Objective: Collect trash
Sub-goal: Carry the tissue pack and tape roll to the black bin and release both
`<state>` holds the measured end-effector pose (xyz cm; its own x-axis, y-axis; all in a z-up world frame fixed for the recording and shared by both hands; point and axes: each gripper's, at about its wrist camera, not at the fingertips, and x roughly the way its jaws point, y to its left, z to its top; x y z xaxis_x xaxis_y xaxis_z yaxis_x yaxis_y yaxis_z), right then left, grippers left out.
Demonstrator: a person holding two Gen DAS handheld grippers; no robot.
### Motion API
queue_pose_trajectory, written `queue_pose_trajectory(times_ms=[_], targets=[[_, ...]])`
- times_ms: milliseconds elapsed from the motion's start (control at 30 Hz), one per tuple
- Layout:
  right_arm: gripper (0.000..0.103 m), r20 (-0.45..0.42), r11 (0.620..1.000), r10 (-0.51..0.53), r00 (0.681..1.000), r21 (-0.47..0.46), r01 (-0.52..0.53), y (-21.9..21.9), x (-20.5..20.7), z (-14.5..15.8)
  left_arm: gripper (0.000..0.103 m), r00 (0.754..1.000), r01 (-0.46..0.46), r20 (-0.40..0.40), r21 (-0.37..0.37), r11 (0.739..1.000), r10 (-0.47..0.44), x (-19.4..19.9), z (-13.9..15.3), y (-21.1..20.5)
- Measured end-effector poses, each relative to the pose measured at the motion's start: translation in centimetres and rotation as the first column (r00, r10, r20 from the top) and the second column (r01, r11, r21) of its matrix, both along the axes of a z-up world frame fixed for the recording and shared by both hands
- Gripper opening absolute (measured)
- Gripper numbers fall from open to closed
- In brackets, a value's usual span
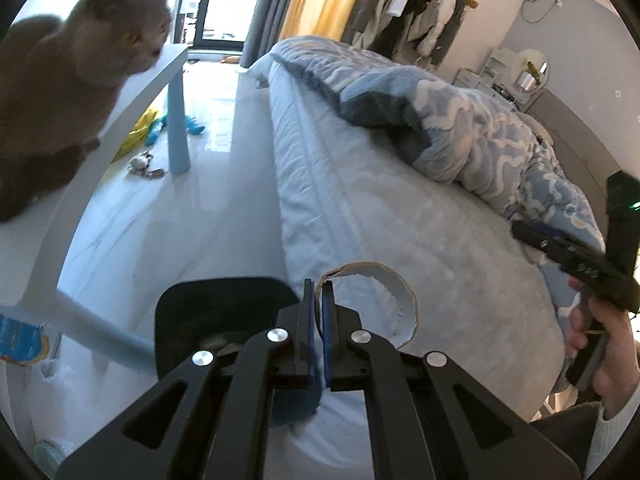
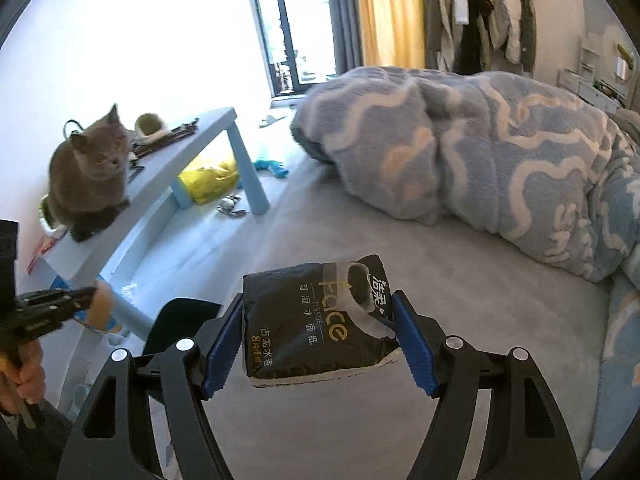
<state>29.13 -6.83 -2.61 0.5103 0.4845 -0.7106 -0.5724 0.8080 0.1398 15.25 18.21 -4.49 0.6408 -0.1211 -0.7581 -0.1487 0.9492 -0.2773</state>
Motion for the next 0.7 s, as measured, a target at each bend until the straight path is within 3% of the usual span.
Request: queue_pose_trajectory(times_ms=[367, 700], targets=[[0.073, 0.010, 0.996, 0.089, 0.996, 0.024, -0.089, 5.3, -3.9, 0.3, 0.004, 0.995, -0.054, -0.088, -0.008, 0.999, 0.053, -2.8, -3.7, 3.9], [0.073, -0.011, 0.980, 0.197, 0.980, -0.016, -0.197, 11.2, -6.8, -1.1, 0.004, 0.984, -0.067, -0.171, -0.041, 0.997, 0.059, -3.4, -6.6, 6.1]])
